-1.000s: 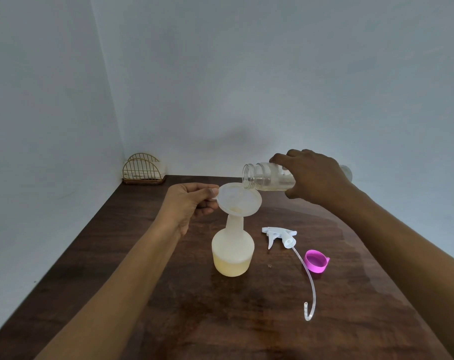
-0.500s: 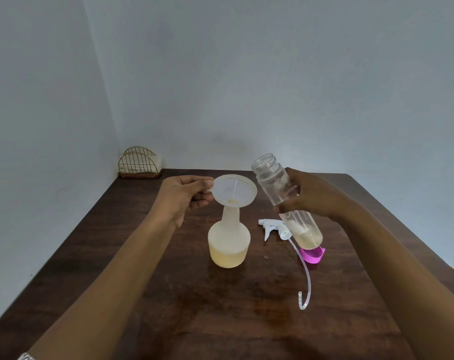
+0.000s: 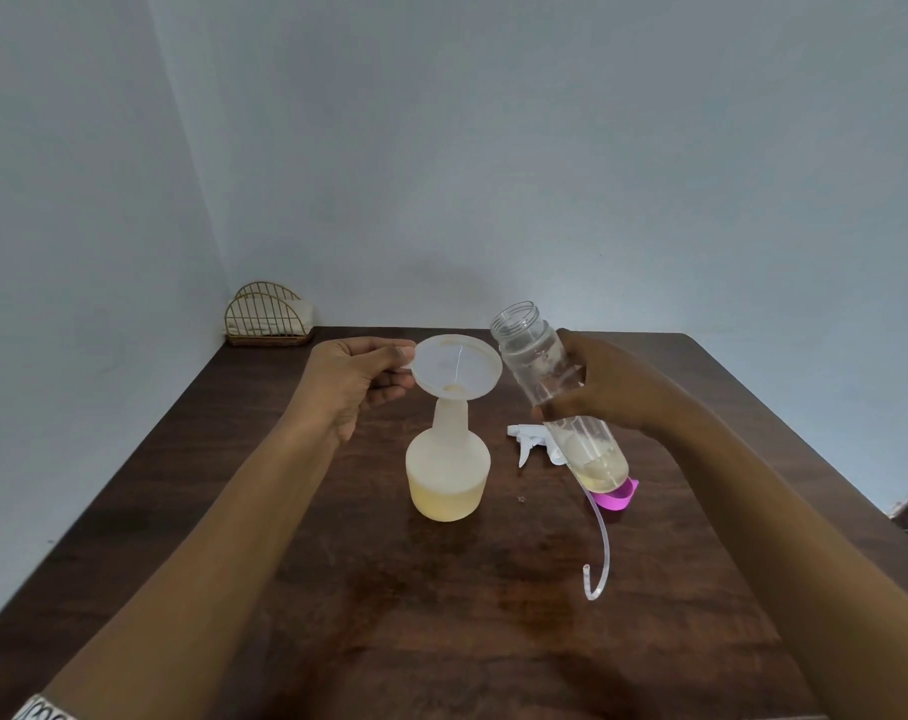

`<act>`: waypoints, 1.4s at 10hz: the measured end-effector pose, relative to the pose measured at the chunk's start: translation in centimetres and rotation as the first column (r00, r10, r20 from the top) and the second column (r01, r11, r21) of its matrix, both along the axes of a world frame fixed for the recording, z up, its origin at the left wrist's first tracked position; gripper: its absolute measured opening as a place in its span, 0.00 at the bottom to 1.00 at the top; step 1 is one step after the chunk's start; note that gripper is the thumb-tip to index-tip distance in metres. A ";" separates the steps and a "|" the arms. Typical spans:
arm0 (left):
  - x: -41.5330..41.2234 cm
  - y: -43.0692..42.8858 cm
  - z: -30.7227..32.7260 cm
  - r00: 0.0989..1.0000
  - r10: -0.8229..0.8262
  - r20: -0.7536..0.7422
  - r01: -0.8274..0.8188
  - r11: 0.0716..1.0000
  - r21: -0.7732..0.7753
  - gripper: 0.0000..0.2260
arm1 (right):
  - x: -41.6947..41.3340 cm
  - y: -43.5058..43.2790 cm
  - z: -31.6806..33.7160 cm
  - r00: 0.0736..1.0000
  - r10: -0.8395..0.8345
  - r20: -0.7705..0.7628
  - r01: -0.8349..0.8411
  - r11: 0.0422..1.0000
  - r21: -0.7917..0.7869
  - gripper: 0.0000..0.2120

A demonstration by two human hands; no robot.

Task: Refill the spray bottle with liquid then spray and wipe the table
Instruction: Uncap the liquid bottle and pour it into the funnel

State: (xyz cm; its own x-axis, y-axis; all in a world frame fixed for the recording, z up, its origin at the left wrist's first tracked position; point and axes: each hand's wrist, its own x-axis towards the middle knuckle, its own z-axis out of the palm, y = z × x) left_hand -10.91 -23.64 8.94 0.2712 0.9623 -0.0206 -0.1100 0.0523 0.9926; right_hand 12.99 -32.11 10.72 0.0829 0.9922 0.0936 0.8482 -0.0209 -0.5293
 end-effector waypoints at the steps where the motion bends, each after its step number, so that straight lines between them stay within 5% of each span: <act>1: 0.0 -0.1 0.0 1.000 0.004 0.004 -0.003 1.000 -0.001 0.03 | -0.1 -0.1 -0.8 1.000 -0.004 0.019 0.004 1.000 -0.001 0.31; 7: -0.3 -0.3 0.1 1.000 0.004 0.009 -0.004 1.000 -0.013 0.02 | 0.6 -1.8 -2.8 0.994 -0.045 0.098 0.044 0.999 0.007 0.26; 14: -0.4 0.0 -0.4 1.000 0.011 0.028 -0.010 0.999 -0.031 0.03 | -0.3 -1.8 -2.0 0.996 -0.087 0.010 0.086 0.994 0.062 0.26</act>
